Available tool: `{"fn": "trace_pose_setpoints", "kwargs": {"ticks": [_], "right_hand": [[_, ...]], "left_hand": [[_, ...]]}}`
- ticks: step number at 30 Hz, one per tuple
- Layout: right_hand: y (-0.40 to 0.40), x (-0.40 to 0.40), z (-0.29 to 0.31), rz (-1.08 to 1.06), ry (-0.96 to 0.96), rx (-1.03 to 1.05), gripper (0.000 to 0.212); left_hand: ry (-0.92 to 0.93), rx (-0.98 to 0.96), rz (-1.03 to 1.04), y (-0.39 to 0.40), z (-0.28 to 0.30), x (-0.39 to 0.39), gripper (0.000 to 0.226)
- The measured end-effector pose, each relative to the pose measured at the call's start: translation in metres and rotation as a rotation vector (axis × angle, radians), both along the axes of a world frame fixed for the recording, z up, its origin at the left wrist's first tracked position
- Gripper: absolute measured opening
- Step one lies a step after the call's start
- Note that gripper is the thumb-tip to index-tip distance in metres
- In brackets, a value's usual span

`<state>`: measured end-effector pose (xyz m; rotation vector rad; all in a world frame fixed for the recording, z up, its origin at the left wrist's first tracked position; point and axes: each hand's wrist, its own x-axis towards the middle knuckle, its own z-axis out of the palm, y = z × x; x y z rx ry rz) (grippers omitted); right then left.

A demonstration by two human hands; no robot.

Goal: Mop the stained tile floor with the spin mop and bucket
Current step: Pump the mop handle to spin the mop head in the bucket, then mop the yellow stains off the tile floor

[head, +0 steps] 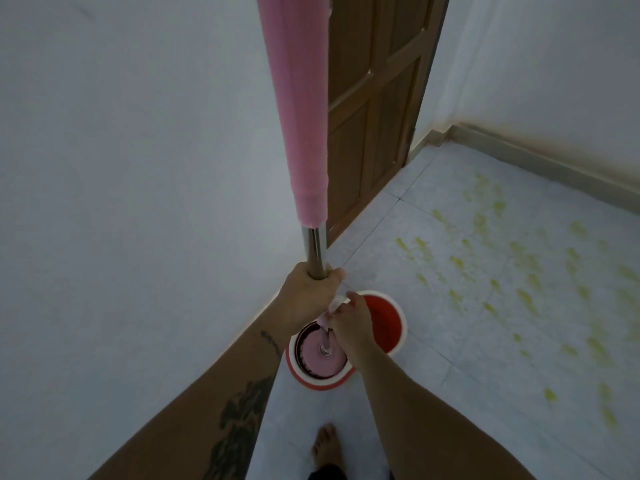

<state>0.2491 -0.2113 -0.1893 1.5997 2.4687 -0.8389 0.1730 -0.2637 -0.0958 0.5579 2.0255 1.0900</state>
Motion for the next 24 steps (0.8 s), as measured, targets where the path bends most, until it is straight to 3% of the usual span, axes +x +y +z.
{"fn": "trace_pose_setpoints", "kwargs": {"ticks": [1, 3, 4, 6, 11, 13, 16, 18, 24], "right_hand": [[-0.005, 0.003, -0.007, 0.052, 0.02, -0.214, 0.023], [-0.01, 0.008, -0.003, 0.083, 0.167, -0.405, 0.04], [-0.012, 0.006, 0.0, 0.081, 0.193, -0.361, 0.047], [-0.012, 0.001, -0.001, -0.122, 0.298, -0.375, 0.052], [-0.019, 0.0, -0.008, -0.219, 0.408, -0.292, 0.021], [-0.019, -0.001, -0.01, -0.255, 0.401, -0.345, 0.02], [-0.008, 0.007, 0.003, -0.199, 0.329, -0.416, 0.053], [0.008, 0.021, 0.023, -0.184, 0.322, -0.433, 0.065], [0.055, 0.048, 0.12, -0.111, 0.599, -0.307, 0.043]], "left_hand": [[-0.006, 0.0, 0.004, 0.001, -0.002, 0.0, 0.029], [0.0, -0.012, 0.023, 0.002, -0.003, 0.001, 0.031], [0.008, -0.02, 0.039, 0.004, -0.003, 0.002, 0.031], [0.021, -0.03, 0.057, 0.006, -0.004, 0.003, 0.029], [0.031, -0.029, 0.054, 0.01, -0.003, 0.001, 0.032], [0.04, -0.034, 0.047, 0.011, -0.003, 0.002, 0.031], [0.016, -0.031, 0.05, 0.011, -0.004, -0.001, 0.025], [-0.015, -0.028, 0.034, 0.011, -0.001, -0.004, 0.024], [0.028, -0.046, -0.054, 0.007, 0.007, -0.003, 0.03]]}}
